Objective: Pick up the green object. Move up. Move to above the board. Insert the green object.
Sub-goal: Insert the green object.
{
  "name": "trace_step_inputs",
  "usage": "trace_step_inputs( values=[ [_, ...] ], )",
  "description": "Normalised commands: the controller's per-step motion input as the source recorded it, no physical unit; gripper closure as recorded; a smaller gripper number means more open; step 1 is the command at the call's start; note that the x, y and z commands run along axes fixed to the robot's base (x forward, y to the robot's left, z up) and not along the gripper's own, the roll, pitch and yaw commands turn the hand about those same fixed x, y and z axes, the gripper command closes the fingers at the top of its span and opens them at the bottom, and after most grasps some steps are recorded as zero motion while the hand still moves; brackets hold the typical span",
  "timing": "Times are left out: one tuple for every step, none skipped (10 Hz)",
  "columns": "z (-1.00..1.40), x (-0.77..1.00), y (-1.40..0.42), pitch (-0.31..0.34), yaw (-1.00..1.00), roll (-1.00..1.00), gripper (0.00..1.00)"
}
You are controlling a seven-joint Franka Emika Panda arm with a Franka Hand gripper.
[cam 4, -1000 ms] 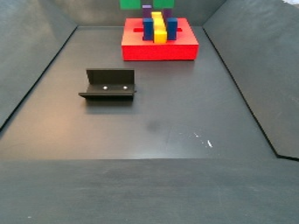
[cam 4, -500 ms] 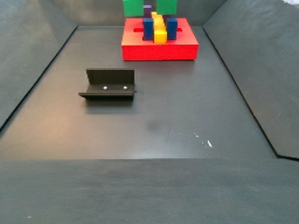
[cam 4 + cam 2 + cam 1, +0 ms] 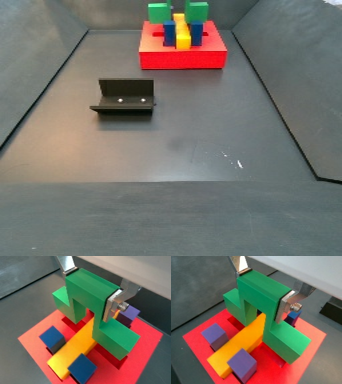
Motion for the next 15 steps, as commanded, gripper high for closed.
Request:
trace_step_inputs(
  values=[
    [-0.05, -0.17, 0.0, -0.116, -0.03, 0.0, 1.0],
    [-0.12, -0.11, 0.0, -0.126, 0.0, 0.02, 1.0],
    [-0.16, 0.0, 0.0, -0.124, 0.0, 0.02, 1.0],
    [-0.21, 0.0, 0.0, -0.121, 0.04, 0.04, 1.0],
    [-0.25, 0.02, 0.0, -0.123, 0.07, 0.05, 1.0],
    [-0.26, 0.0, 0.0, -0.123, 0.06, 0.05, 1.0],
    [-0.26, 0.0, 0.0, -0.124, 0.05, 0.05, 1.0],
    [-0.23, 0.01, 0.0, -0.11, 0.06, 0.06, 1.0],
    [-0.21, 0.0, 0.0, -0.104, 0.05, 0.09, 1.0],
    [-0.17, 0.0, 0.0, -0.071, 0.02, 0.15, 1.0],
    [-0.11, 0.0, 0.0, -0.046, 0.0, 0.16, 1.0],
    [-0.04, -0.03, 0.0, -0.026, 0.0, 0.13, 1.0],
    [0.0, -0.05, -0.03, -0.026, 0.0, 0.13, 1.0],
    [-0.05, -0.01, -0.03, -0.026, 0.0, 0.16, 1.0],
    [-0.05, 0.0, -0.03, -0.016, 0.0, 0.16, 1.0]
  ],
)
